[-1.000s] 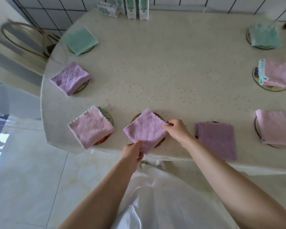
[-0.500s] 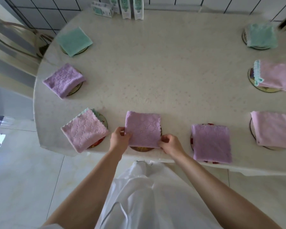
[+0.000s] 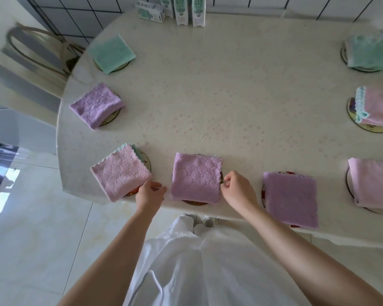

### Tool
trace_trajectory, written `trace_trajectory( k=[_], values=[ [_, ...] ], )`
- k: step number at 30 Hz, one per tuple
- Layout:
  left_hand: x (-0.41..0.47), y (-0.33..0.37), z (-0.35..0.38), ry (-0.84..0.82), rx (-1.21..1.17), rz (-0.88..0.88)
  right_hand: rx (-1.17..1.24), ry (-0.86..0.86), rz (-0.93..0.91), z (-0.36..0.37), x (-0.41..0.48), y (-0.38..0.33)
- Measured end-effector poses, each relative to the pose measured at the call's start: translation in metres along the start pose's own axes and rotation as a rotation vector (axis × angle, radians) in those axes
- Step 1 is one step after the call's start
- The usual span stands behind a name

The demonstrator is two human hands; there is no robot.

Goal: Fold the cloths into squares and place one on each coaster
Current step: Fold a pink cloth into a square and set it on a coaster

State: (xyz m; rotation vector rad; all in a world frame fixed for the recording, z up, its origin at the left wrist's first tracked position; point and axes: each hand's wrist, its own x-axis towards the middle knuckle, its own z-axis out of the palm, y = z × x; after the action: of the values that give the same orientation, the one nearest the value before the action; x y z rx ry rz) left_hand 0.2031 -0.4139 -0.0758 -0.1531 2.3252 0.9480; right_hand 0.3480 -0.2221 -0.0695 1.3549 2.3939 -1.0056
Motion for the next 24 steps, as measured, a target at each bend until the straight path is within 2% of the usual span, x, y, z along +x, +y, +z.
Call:
trace_trajectory(
  k=[4, 10, 14, 17, 21, 24],
  values=[
    [0.006, -0.007, -0.028, 0.099, -0.071, 0.009, -0.012, 0.039, -0.087, -0.002, 0.017, -0.028],
    [0.025, -0.026, -0.077, 0.301, -0.102, -0.027, 0.007, -0.029, -0.261, 0.019, 0.024, -0.087],
    [0.039, -0.037, -0.104, 0.380, -0.120, -0.071, 0.082, -0.067, -0.284, 0.046, 0.024, -0.131],
    [0.056, -0.048, -0.119, 0.289, -0.194, -0.181, 0.137, -0.133, -0.228, 0.066, 0.019, -0.162],
    [0.077, -0.052, -0.136, -0.034, -0.313, -0.268, 0.124, -0.189, -0.108, 0.090, 0.014, -0.195],
    [0.083, -0.048, -0.143, -0.173, -0.374, -0.301, 0.116, -0.183, -0.030, 0.106, 0.012, -0.208]
  ],
)
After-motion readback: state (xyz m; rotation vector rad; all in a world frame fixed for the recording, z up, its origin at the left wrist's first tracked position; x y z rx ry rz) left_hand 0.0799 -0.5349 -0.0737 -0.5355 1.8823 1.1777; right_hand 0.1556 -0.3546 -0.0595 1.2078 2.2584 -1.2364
